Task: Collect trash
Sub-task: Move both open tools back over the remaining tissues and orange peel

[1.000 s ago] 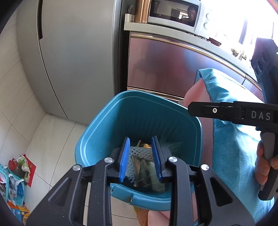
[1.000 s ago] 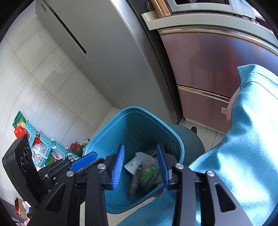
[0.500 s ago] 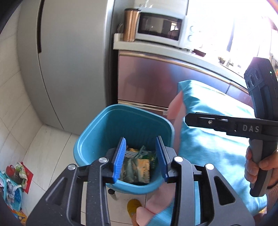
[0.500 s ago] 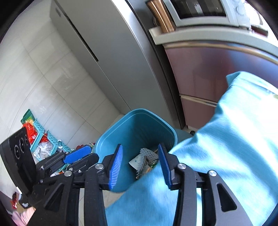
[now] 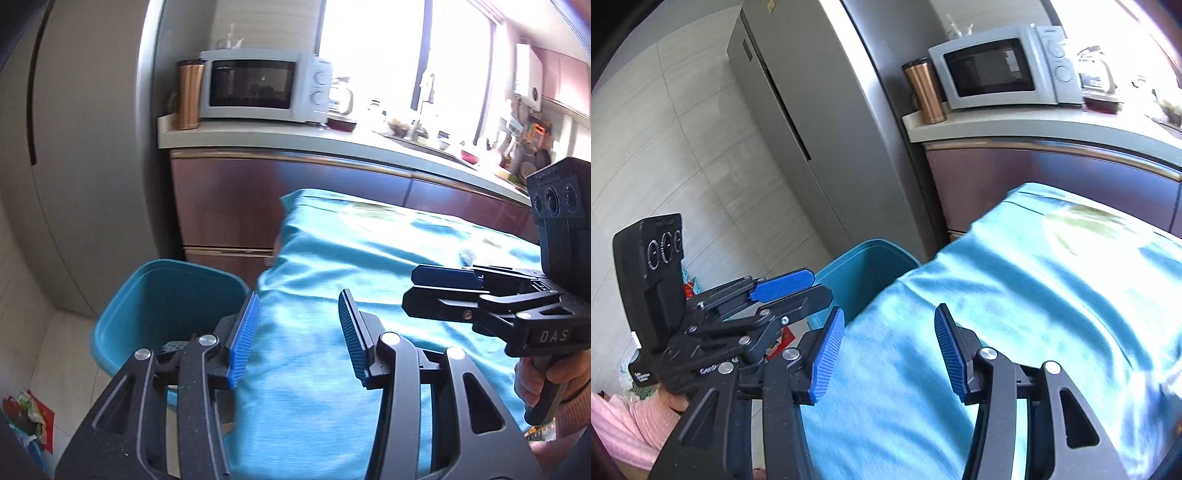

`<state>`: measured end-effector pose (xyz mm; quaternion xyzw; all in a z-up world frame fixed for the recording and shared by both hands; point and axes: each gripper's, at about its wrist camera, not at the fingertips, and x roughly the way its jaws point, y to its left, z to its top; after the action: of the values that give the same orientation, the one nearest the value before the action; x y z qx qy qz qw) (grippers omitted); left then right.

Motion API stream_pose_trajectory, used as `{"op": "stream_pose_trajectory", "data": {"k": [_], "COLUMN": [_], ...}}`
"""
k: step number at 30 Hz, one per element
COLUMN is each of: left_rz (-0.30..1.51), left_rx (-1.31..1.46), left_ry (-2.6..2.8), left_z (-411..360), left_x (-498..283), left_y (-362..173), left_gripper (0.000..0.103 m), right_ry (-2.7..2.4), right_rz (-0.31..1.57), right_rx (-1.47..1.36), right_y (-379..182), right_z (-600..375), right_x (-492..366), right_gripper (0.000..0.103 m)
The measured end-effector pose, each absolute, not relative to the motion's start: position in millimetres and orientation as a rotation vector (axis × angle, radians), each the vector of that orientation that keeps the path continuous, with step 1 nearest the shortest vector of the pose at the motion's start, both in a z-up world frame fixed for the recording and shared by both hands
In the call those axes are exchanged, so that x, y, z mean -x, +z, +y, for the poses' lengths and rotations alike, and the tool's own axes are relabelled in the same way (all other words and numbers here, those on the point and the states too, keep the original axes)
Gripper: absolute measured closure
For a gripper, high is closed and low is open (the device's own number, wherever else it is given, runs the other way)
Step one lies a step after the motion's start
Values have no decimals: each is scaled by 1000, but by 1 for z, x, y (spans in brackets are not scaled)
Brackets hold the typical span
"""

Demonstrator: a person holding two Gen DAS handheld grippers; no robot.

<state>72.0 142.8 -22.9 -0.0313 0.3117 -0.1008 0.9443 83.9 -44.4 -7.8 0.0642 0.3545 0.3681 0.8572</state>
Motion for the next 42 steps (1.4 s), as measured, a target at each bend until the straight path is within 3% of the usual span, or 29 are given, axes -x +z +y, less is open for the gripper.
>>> {"op": "stream_pose_trajectory", "data": {"k": [27, 42], "left_rz": [739, 827], "left_rx": [-48, -77], "left_ry": [-599, -812], "left_z": [-49, -145], "left_x": [-104, -111], "left_y": [-42, -55], "left_gripper": [58, 58], "right_ry": [215, 55], "right_rz": [689, 770], "right_rx": [-359, -490], "right_y": [-41, -81], "right_z": [-293, -357], "right_x": [-26, -33], "right_gripper": [54, 54]}}
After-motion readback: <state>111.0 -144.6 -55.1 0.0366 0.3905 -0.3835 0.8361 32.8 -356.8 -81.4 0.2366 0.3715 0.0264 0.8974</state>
